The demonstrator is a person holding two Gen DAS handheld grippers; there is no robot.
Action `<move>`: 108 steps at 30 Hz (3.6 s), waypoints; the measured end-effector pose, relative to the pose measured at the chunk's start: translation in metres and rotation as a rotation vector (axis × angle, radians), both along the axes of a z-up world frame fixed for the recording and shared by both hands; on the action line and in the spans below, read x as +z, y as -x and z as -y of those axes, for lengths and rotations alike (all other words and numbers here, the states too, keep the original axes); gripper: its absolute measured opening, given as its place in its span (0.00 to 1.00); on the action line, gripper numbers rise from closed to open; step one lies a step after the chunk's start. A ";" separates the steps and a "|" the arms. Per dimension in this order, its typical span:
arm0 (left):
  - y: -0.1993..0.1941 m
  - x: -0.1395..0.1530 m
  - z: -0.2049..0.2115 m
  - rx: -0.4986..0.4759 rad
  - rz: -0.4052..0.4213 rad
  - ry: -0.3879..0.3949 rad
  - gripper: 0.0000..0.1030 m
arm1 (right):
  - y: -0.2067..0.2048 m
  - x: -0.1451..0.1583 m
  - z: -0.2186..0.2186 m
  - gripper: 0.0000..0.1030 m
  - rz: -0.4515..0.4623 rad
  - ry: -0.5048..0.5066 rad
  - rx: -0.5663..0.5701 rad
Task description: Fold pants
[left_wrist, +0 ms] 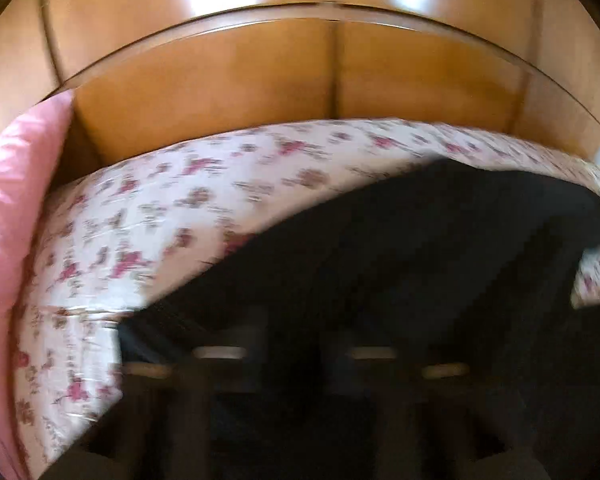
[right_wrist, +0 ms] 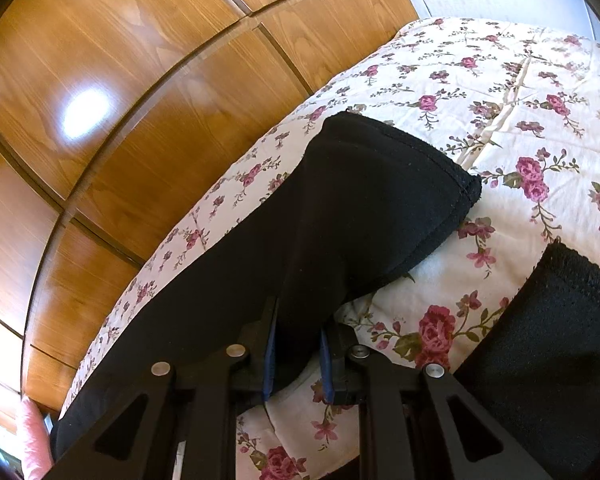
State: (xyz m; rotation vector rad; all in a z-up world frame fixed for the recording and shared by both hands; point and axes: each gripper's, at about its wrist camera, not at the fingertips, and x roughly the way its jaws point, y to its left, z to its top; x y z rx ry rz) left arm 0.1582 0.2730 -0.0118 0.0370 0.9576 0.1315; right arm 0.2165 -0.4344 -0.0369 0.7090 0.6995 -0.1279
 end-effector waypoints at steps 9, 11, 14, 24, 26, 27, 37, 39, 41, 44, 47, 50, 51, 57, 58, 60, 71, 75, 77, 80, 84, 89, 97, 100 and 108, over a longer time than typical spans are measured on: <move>-0.074 0.041 -0.028 0.137 0.094 -0.150 0.07 | -0.001 -0.001 0.000 0.16 0.002 0.005 0.000; -0.087 0.020 -0.021 0.157 0.032 -0.246 0.10 | -0.001 -0.002 -0.001 0.16 0.003 0.006 0.001; -0.095 -0.009 -0.027 0.251 -0.032 -0.293 0.40 | -0.002 -0.002 -0.001 0.17 0.002 0.010 0.004; -0.050 0.017 -0.084 0.611 0.114 -0.261 0.63 | 0.000 -0.006 0.002 0.17 0.023 -0.016 0.008; -0.030 0.020 -0.107 0.723 0.113 -0.118 0.63 | 0.000 -0.006 0.002 0.17 0.025 -0.021 0.008; -0.019 0.022 -0.106 0.747 0.146 -0.078 0.63 | 0.000 -0.006 0.002 0.18 0.029 -0.026 0.008; 0.034 0.005 0.054 0.226 0.283 0.212 0.63 | 0.044 0.027 0.030 0.63 0.150 -0.102 -0.055; 0.024 -0.005 0.073 0.160 0.226 0.157 0.63 | 0.050 0.030 0.048 0.62 0.132 -0.123 -0.061; 0.017 -0.008 0.077 0.175 0.192 0.125 0.63 | 0.047 0.034 0.059 0.51 0.080 -0.075 -0.041; 0.015 -0.013 0.073 0.198 0.172 0.127 0.63 | 0.035 0.033 0.068 0.47 0.015 -0.048 0.040; 0.017 -0.016 0.068 0.209 0.175 0.126 0.63 | 0.026 0.032 0.077 0.47 -0.026 0.008 0.028; 0.021 -0.015 0.073 0.212 0.166 0.133 0.63 | 0.013 0.032 0.090 0.50 -0.056 0.068 -0.029; 0.017 -0.018 0.069 0.209 0.162 0.144 0.64 | 0.008 0.033 0.093 0.51 -0.043 0.061 -0.031; 0.018 -0.022 0.058 0.220 0.166 0.221 0.65 | -0.041 0.040 0.100 0.63 -0.052 0.044 0.043; 0.018 -0.023 0.059 0.221 0.167 0.221 0.65 | -0.052 0.039 0.098 0.63 -0.083 0.047 0.062; 0.018 -0.023 0.060 0.220 0.167 0.219 0.65 | -0.072 0.036 0.095 0.63 -0.138 0.067 0.083; 0.016 -0.026 0.059 0.220 0.170 0.219 0.67 | -0.130 0.027 0.075 0.30 -0.270 0.192 0.151; 0.016 -0.026 0.057 0.220 0.168 0.236 0.68 | -0.118 0.017 0.074 0.21 -0.204 0.194 0.096; 0.016 -0.024 0.056 0.222 0.170 0.247 0.68 | -0.110 0.012 0.076 0.21 -0.157 0.177 0.062; 0.016 -0.021 0.049 0.231 0.170 0.293 0.68 | -0.104 0.009 0.074 0.21 -0.108 0.194 0.040; 0.011 -0.005 0.021 0.298 0.196 0.375 0.68 | -0.100 0.007 0.078 0.21 -0.069 0.165 0.035; -0.022 0.018 -0.026 0.412 0.250 0.280 0.68 | -0.102 0.003 0.076 0.21 -0.044 0.167 0.029; -0.083 -0.005 -0.084 0.510 0.112 0.173 0.69 | -0.099 0.004 0.076 0.21 -0.041 0.172 0.029; -0.095 -0.015 -0.094 0.501 0.096 0.213 0.69 | -0.100 0.003 0.076 0.21 -0.044 0.179 0.030; -0.103 -0.030 -0.099 0.555 0.103 0.149 0.68 | -0.101 0.002 0.076 0.21 -0.041 0.186 0.030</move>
